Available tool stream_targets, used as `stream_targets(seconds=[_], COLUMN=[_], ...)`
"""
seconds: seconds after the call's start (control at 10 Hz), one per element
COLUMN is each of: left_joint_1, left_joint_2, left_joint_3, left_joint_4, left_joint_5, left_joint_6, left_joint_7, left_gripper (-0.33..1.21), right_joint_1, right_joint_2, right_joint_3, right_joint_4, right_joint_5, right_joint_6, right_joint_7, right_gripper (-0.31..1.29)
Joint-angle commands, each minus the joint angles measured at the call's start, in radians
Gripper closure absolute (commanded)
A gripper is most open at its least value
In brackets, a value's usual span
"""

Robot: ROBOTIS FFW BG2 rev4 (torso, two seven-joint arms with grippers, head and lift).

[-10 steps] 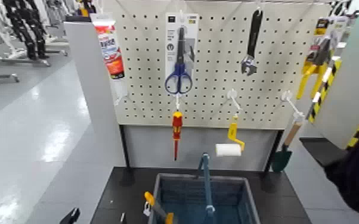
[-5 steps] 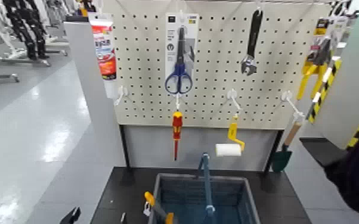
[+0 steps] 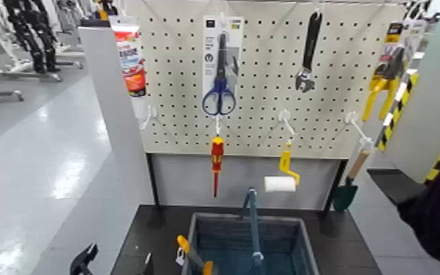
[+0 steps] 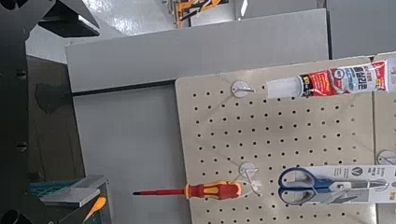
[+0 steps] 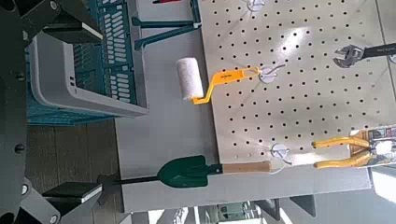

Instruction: Put the red glue tube into the crate.

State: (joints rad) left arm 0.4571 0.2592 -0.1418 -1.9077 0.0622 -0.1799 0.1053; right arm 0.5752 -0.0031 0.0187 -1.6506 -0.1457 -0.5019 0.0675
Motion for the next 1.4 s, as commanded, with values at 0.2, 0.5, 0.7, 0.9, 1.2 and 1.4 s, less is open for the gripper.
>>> stream_targets(seconds=[0.2,0.5,0.7,0.9,1.2,1.4], left_joint_1=[-0.095,-0.189,-0.259,-0.344,-0.468,-0.552], left_joint_2=[-0.023,-0.04,-0.04,-0.04,-0.012,0.006], left_joint_3=[0.084,0.142,0.182,0.234,0.248,0.251], left_joint_4=[-0.07,-0.136,-0.151,-0.148,-0.116,-0.076], left_joint_5=[0.057,0.077,0.105,0.157,0.223,0.257], left_joint_6=[0.158,0.326,0.404,0.516,0.559,0.586], left_joint_7=[-0.142,-0.225,-0.282,-0.372,-0.444,-0.509], left_gripper=[0.1,0.1,0.1,0.09,0.12,0.12], right_joint_1=[-0.002,-0.003,-0.006,-0.008,-0.011,-0.012], right_joint_2=[0.115,0.114,0.114,0.114,0.115,0.114], right_joint_3=[0.001,0.001,0.003,0.003,0.004,0.004], right_joint_4=[-0.002,0.0,0.003,0.003,0.006,0.006], right_joint_5=[0.0,0.0,0.0,0.0,0.0,0.0], right_joint_6=[0.008,0.013,0.013,0.014,0.014,0.014], right_joint_7=[0.0,0.0,0.0,0.0,0.002,0.005], right_gripper=[0.17,0.17,0.17,0.17,0.17,0.17])
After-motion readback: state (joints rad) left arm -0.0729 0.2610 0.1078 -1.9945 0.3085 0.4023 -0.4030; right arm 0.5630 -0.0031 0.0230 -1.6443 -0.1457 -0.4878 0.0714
